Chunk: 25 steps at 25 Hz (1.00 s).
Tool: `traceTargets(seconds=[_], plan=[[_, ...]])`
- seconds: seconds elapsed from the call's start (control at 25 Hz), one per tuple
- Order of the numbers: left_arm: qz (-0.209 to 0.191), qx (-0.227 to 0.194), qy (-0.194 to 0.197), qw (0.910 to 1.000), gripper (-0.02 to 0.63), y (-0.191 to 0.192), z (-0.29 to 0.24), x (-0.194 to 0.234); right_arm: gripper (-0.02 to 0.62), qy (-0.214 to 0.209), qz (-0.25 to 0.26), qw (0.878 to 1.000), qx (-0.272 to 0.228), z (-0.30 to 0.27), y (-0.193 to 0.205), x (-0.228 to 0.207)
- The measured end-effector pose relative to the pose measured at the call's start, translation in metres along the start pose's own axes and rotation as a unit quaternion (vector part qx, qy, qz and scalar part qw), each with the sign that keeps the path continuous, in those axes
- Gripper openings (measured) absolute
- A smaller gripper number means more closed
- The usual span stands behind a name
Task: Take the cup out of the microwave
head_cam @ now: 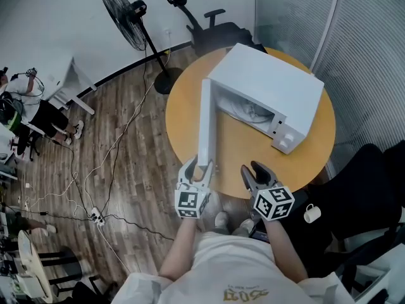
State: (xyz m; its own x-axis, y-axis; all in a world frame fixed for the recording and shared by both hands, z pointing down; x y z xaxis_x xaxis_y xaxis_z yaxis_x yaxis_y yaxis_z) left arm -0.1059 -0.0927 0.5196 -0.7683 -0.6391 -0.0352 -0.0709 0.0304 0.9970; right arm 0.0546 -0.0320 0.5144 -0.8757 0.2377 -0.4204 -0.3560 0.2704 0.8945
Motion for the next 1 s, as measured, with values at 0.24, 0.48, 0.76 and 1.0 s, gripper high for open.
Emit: traceTargets(seconds=[0.24, 0.48, 0.76, 1.0], plan=[[0.064, -0.014, -0.049, 0.9966, 0.189, 0.005, 0.008, 0.016, 0.144, -0.001, 0.019, 1.0, 0.009, 0.0, -0.001, -0.009], [0.083, -0.007, -0.114, 0.9899, 0.186, 0.013, 0.017, 0.034, 0.143, -0.011, 0.022, 0.999, 0.021, 0.001, 0.004, -0.012], [0.085, -0.01, -0.134, 0.9873, 0.185, 0.02, 0.014, 0.049, 0.143, -0.01, 0.055, 0.998, 0.032, -0.004, 0.004, -0.016], [0.081, -0.012, -0.119, 0.9895, 0.183, 0.023, 0.017, 0.065, 0.141, 0.007, 0.087, 0.996, 0.033, -0.021, -0.002, -0.016]])
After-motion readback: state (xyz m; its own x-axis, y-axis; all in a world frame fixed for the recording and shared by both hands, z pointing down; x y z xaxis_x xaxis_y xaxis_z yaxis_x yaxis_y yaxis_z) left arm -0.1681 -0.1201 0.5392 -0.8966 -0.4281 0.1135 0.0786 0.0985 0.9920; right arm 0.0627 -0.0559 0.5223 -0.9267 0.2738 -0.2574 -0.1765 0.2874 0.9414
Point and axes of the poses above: the fingertips, and each gripper's own axes: z backward along the fingers, x to its left, y out of its underside, the point moved 3 cm from there along z, backward along the fingers, and after that the axes turned 5 degrees about -x, right-handed, at the moved point
